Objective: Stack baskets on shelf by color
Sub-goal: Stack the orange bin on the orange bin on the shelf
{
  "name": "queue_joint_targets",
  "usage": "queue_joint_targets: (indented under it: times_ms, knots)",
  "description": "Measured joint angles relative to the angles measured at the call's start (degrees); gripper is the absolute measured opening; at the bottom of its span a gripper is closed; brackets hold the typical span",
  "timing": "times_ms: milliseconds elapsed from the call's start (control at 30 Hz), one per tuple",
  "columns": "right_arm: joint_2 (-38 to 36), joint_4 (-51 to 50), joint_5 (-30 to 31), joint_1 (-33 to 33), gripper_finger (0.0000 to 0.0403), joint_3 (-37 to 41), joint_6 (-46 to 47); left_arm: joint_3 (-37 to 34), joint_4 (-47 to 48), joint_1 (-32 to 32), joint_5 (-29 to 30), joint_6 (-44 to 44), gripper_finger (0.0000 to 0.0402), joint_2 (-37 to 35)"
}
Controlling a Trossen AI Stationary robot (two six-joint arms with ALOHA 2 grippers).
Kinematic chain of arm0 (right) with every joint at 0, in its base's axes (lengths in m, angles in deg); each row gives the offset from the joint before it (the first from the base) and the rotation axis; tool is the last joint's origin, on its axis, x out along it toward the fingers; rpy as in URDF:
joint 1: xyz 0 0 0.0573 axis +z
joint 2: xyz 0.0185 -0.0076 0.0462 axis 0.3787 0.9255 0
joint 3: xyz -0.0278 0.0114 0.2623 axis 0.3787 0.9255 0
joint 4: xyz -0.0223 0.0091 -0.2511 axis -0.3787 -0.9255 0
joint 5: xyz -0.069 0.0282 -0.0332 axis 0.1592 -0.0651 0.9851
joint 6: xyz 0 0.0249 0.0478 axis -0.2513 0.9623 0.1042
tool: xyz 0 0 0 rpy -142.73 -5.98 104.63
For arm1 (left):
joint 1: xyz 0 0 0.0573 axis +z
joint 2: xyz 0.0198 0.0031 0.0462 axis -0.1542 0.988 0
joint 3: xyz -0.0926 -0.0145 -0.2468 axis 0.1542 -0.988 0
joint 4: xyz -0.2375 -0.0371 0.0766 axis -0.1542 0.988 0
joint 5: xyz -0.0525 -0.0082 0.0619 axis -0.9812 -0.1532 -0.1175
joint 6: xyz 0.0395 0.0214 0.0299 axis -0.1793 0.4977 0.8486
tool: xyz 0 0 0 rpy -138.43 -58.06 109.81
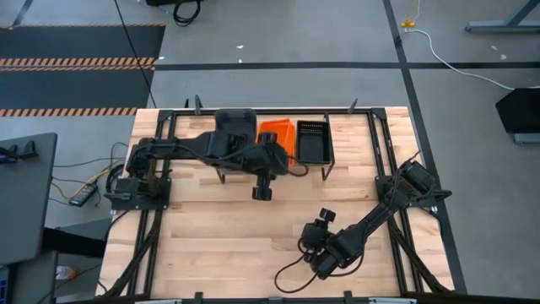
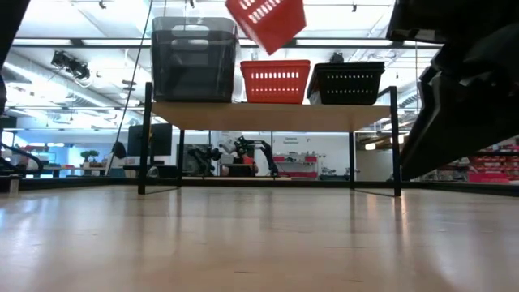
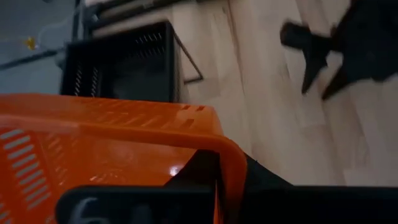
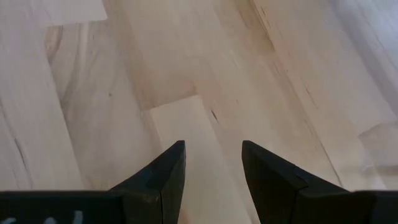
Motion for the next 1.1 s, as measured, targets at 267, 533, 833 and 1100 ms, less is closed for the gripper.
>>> queue_joint_targets:
  times_ms: [267,533,833,1100]
  knots:
    - [0.00,0.18,-0.08,0.29,0.0165,0.00,-0.08,0.04,-6.59,1.49,-0.22,-0.78,0.0008,0.72]
    - [0.00,0.79,0.07,0.28,0.0165,0.08,-1.68,0.04,-6.54,1.64,1.24,-1.24,0.0017,3.37]
    - [0.00,5.73,-0.14,0.28,0.0165,4.87,-1.86,0.00,-5.25,3.28,3.24,-2.93,0.0079,4.24]
    - [-0.02,11.98,-0.20,0.28,0.0165,9.19,-1.38,0.00,-5.21,3.31,5.03,-2.97,0.0114,4.22]
